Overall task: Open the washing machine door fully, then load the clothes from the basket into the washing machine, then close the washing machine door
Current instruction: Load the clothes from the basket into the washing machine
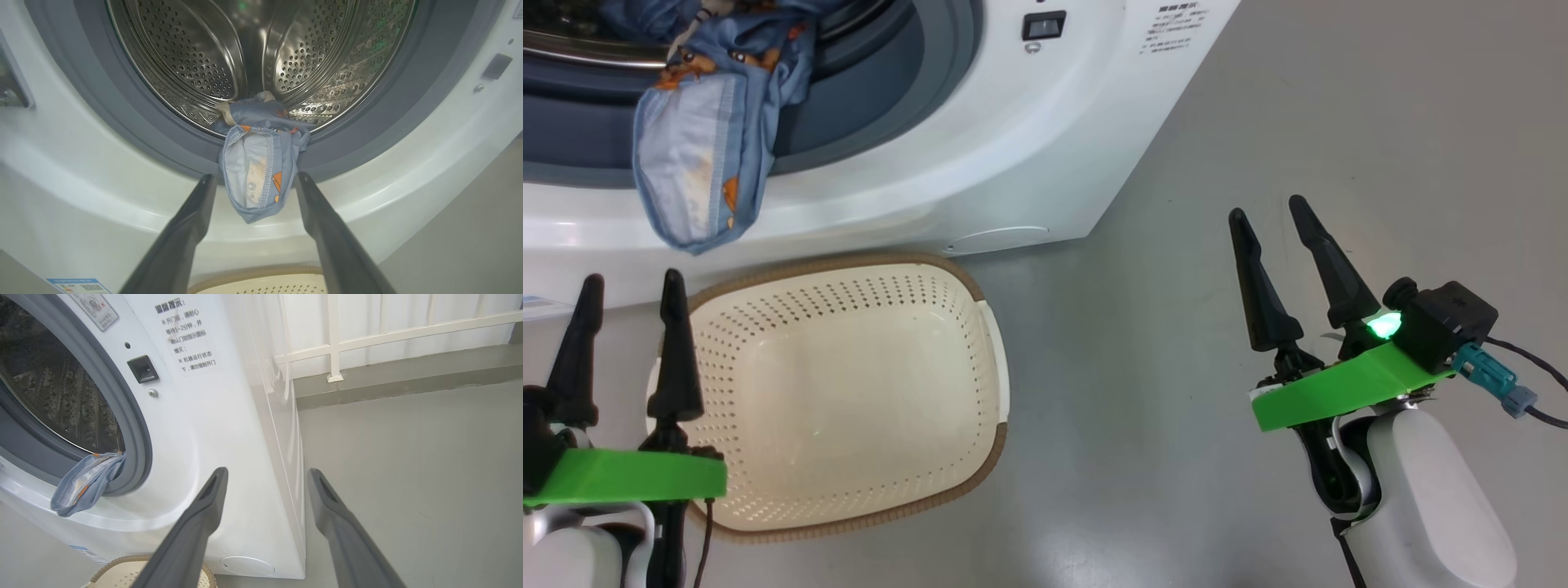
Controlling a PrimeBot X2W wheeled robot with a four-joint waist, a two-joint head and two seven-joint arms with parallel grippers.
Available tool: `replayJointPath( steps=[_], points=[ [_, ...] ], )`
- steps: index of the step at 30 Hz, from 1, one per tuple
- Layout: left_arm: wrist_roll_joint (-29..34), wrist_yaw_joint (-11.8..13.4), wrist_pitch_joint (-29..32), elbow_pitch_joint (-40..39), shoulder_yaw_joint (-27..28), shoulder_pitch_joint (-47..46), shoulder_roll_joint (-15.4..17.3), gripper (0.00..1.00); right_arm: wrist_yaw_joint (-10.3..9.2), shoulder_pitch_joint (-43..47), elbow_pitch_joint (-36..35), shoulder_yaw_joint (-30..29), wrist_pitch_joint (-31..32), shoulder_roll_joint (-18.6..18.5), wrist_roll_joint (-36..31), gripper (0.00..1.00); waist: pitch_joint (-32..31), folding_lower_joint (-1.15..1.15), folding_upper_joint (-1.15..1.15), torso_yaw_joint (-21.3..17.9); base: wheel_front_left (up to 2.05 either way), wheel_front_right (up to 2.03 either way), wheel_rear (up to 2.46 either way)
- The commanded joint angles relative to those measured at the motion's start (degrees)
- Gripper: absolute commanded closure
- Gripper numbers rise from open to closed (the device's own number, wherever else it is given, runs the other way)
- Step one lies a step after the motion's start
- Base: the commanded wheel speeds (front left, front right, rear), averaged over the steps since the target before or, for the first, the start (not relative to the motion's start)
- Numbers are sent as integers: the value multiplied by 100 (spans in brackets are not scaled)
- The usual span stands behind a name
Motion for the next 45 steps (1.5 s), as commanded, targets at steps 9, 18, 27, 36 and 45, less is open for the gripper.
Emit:
replayJointPath(
  steps=[9,18,27,36,45],
  points=[
    [-61,-219,9,612,84,-348,199,0,9,88,-138,123,-27,28,-110,0,26,0,0,18,0,0,0],
    [-314,-344,292,1595,-179,-1258,337,0,9,39,-138,178,-27,28,-53,0,101,0,0,-72,0,0,0],
    [-1002,-402,676,2440,-257,-1905,359,0,9,69,-172,200,-27,28,35,0,159,0,0,-265,0,0,0],
    [-1440,-415,854,2732,-733,-2260,532,0,9,66,-218,194,-27,28,77,0,250,0,0,-327,0,0,0],
    [-1786,-417,669,3077,-1267,-2625,812,100,9,38,-224,204,-27,28,96,0,301,0,0,-321,0,0,0]
  ],
)
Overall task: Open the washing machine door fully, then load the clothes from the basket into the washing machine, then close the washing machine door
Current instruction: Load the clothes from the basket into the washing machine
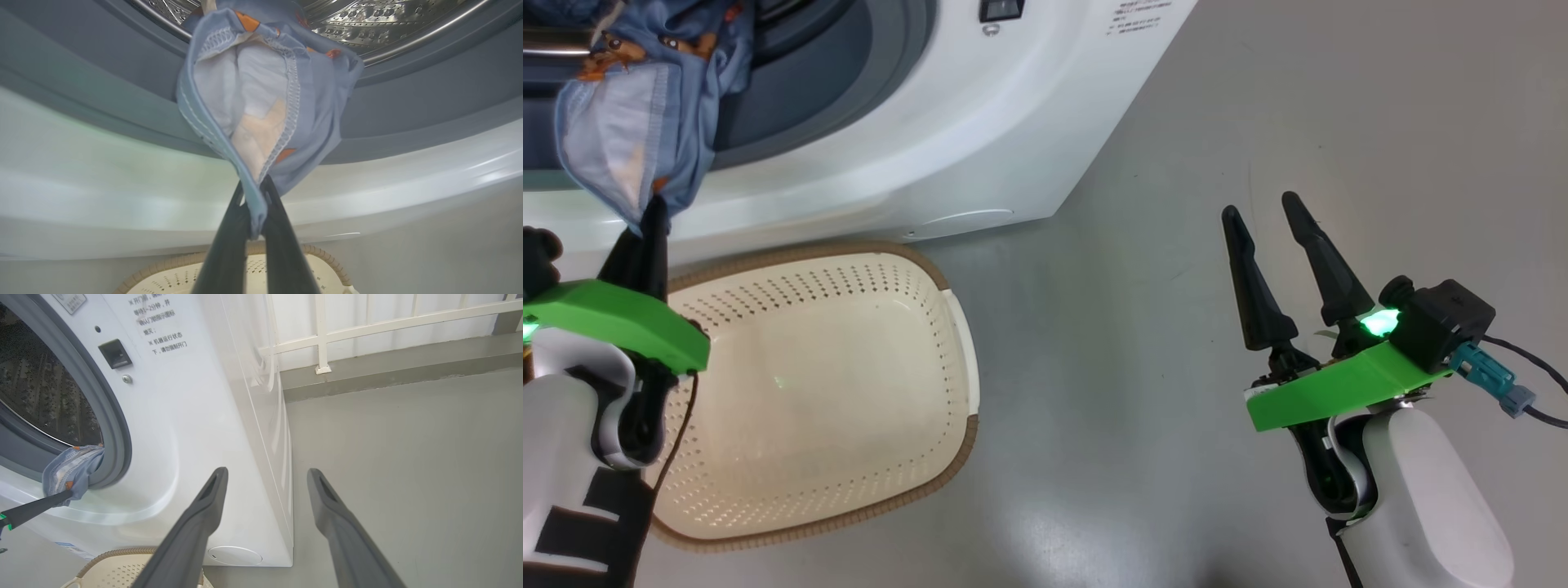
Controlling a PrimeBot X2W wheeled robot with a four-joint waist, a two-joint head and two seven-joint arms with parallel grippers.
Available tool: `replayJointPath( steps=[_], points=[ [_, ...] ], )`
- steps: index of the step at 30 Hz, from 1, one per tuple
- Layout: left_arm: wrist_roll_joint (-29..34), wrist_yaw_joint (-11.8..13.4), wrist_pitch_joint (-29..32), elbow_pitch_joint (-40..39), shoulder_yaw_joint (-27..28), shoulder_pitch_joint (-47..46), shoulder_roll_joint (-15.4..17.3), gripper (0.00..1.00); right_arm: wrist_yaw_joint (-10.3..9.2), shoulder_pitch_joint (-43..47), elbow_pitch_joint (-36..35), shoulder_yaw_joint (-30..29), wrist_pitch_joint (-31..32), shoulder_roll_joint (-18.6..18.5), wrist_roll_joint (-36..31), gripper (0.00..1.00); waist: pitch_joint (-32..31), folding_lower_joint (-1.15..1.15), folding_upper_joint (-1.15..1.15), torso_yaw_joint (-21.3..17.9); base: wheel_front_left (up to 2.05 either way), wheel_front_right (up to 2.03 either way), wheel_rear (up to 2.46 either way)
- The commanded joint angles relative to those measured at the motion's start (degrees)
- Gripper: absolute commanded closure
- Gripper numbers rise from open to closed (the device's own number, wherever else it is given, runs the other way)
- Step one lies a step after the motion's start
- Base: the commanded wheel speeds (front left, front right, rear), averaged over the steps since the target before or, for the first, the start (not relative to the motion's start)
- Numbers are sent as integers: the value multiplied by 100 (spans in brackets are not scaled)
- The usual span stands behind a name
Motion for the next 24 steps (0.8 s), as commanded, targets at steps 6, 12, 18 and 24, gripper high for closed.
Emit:
replayJointPath(
  steps=[6,12,18,24],
  points=[
    [37,-15,-321,-230,-74,-206,417,100,9,76,-134,109,-27,27,32,0,-18,0,0,28,0,0,0],
    [145,52,-318,-613,-90,-495,531,100,9,66,-123,123,-27,27,34,0,1,0,0,75,0,0,0],
    [154,124,97,-606,-159,-1128,553,100,9,6,-126,218,-27,27,63,0,123,0,0,23,0,0,0],
    [259,106,495,87,-310,-2060,579,100,9,-94,-160,365,-27,27,222,0,367,0,0,-197,0,0,0]
  ],
)
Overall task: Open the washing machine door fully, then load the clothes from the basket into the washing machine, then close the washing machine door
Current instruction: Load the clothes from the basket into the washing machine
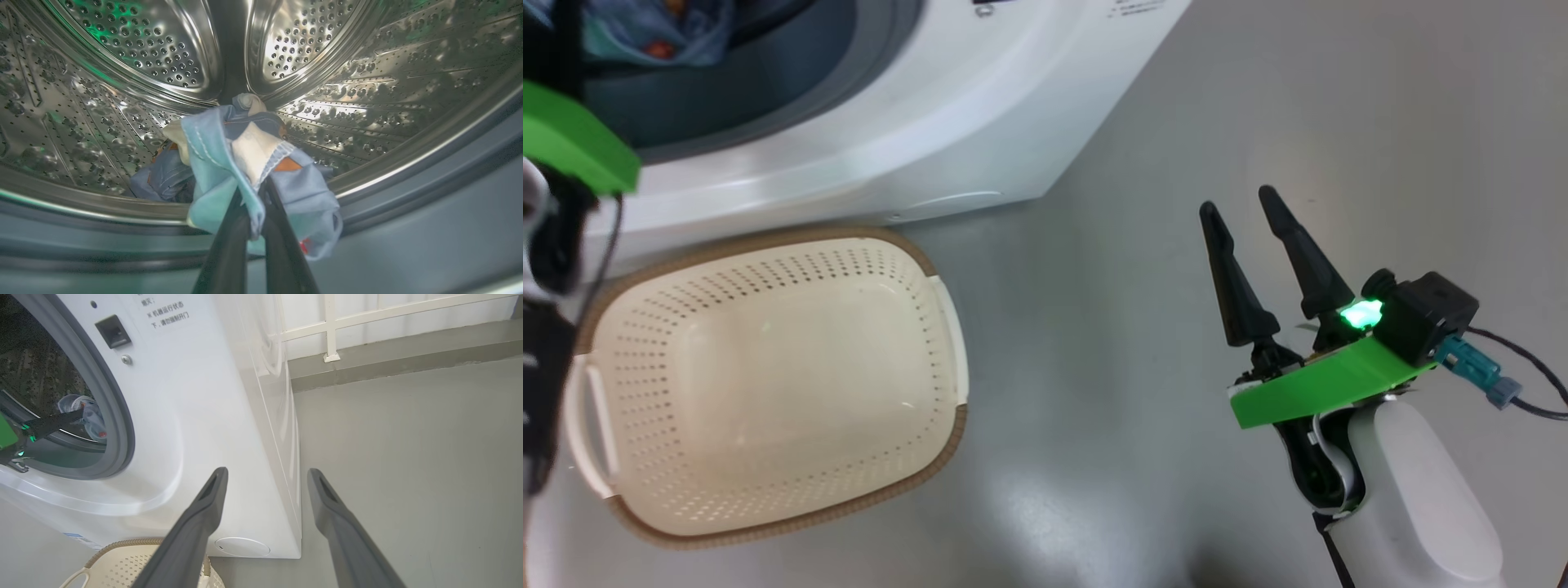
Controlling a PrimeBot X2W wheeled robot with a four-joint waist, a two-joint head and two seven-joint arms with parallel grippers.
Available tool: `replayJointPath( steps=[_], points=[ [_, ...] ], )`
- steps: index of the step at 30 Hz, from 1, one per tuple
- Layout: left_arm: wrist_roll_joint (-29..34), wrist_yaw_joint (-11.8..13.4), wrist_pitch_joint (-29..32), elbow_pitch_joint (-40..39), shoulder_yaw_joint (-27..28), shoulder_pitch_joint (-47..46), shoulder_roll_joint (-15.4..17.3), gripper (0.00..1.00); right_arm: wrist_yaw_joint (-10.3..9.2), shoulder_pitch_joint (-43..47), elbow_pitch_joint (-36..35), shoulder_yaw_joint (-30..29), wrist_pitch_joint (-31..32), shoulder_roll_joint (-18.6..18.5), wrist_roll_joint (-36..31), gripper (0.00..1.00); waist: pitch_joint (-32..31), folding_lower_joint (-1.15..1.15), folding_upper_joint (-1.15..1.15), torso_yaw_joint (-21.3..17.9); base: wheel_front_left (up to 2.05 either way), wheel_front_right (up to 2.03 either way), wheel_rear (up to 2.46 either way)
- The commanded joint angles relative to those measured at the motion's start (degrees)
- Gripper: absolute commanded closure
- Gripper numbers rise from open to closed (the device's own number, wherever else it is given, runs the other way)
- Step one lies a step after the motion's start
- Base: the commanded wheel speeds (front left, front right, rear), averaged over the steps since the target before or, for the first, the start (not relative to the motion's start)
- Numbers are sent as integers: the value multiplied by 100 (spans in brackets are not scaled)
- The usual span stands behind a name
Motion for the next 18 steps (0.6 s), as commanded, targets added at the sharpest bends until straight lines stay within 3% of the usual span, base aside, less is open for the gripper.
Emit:
replayJointPath(
  steps=[1,9,18],
  points=[
    [101,11,53,71,99,-322,294,100,9,-5,-165,134,-27,25,117,0,165,0,0,-173,0,0,0],
    [434,129,101,1079,-60,-1423,350,100,9,-35,-232,256,-27,25,343,0,486,0,0,-559,0,0,0],
    [905,325,-748,1838,-238,-2391,343,100,9,-26,-316,281,-27,25,464,0,629,0,0,-812,0,0,0]
  ],
)
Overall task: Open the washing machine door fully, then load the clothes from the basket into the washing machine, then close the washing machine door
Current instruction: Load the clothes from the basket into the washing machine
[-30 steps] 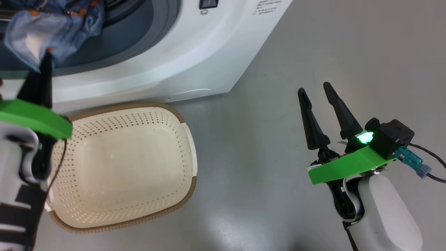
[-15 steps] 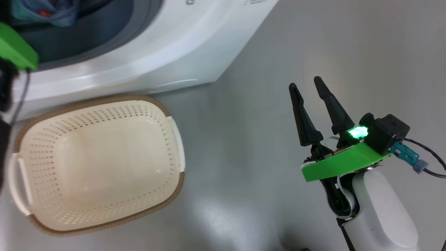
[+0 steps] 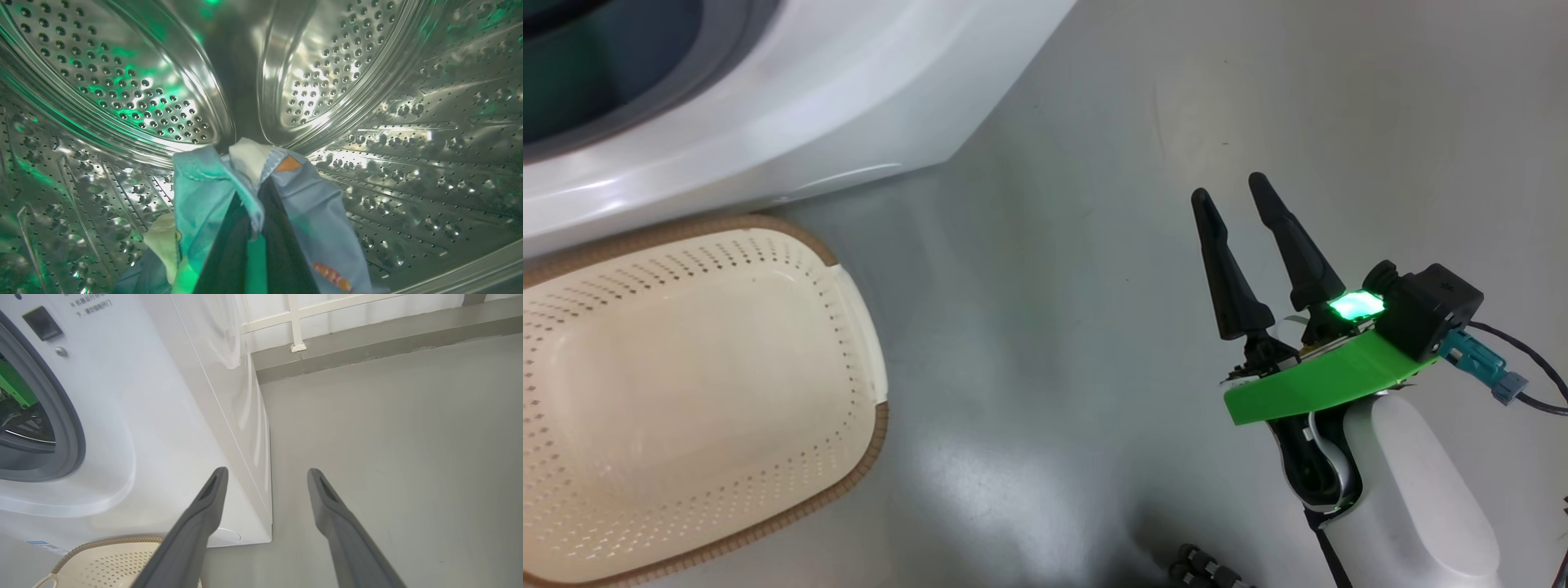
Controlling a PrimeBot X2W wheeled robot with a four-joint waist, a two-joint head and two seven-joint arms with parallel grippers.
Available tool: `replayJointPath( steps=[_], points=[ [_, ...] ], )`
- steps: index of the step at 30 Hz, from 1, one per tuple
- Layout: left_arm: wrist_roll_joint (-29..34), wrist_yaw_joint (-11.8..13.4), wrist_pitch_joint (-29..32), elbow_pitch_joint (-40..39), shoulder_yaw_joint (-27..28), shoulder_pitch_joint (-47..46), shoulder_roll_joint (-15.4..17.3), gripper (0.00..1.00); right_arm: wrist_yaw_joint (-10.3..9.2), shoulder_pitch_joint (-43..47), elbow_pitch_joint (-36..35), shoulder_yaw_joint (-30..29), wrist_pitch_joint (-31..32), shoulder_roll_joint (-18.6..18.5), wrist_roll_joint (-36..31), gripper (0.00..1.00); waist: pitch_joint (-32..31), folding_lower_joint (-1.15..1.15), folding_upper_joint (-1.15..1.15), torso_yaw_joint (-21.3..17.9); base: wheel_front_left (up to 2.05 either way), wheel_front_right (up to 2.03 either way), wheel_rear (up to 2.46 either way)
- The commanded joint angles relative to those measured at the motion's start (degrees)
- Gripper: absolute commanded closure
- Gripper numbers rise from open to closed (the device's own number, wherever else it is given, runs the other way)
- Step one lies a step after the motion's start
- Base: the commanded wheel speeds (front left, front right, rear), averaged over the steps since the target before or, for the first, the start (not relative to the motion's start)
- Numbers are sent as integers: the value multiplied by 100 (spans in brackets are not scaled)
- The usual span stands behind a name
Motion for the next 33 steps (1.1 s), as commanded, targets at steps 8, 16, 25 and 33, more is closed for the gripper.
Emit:
replayJointPath(
  steps=[8,16,25,33],
  points=[
    [223,160,124,791,-170,-390,97,0,9,40,-111,138,-27,19,73,0,5,0,0,-50,0,0,0],
    [148,-105,-172,1206,-274,-228,-100,0,9,11,-16,87,-27,19,-46,0,-265,0,0,147,0,0,0],
    [-37,-280,-466,1089,-238,445,-296,0,9,64,94,-44,-27,19,-227,0,-698,0,0,473,0,0,0],
    [-171,-295,-501,321,46,1282,-306,0,9,133,175,-103,-27,19,-321,0,-1060,0,0,679,0,0,0]
  ],
)
